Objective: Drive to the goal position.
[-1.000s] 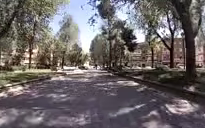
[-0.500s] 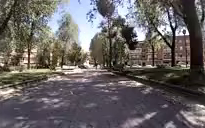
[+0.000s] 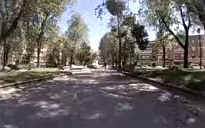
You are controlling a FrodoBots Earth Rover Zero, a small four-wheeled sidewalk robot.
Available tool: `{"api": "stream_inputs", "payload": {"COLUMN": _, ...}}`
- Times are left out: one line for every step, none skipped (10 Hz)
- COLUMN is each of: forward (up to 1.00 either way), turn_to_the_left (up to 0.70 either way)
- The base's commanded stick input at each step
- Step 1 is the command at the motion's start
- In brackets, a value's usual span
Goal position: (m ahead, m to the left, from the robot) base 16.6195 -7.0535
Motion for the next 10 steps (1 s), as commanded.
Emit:
{"api": "stream_inputs", "payload": {"forward": 0.70, "turn_to_the_left": 0.03}}
{"api": "stream_inputs", "payload": {"forward": 0.70, "turn_to_the_left": 0.16}}
{"api": "stream_inputs", "payload": {"forward": 0.70, "turn_to_the_left": 0.31}}
{"api": "stream_inputs", "payload": {"forward": 0.70, "turn_to_the_left": 0.36}}
{"api": "stream_inputs", "payload": {"forward": 0.70, "turn_to_the_left": 0.36}}
{"api": "stream_inputs", "payload": {"forward": 0.70, "turn_to_the_left": 0.32}}
{"api": "stream_inputs", "payload": {"forward": 0.70, "turn_to_the_left": 0.19}}
{"api": "stream_inputs", "payload": {"forward": 0.70, "turn_to_the_left": 0.07}}
{"api": "stream_inputs", "payload": {"forward": 0.70, "turn_to_the_left": 0.01}}
{"api": "stream_inputs", "payload": {"forward": 0.70, "turn_to_the_left": 0.01}}
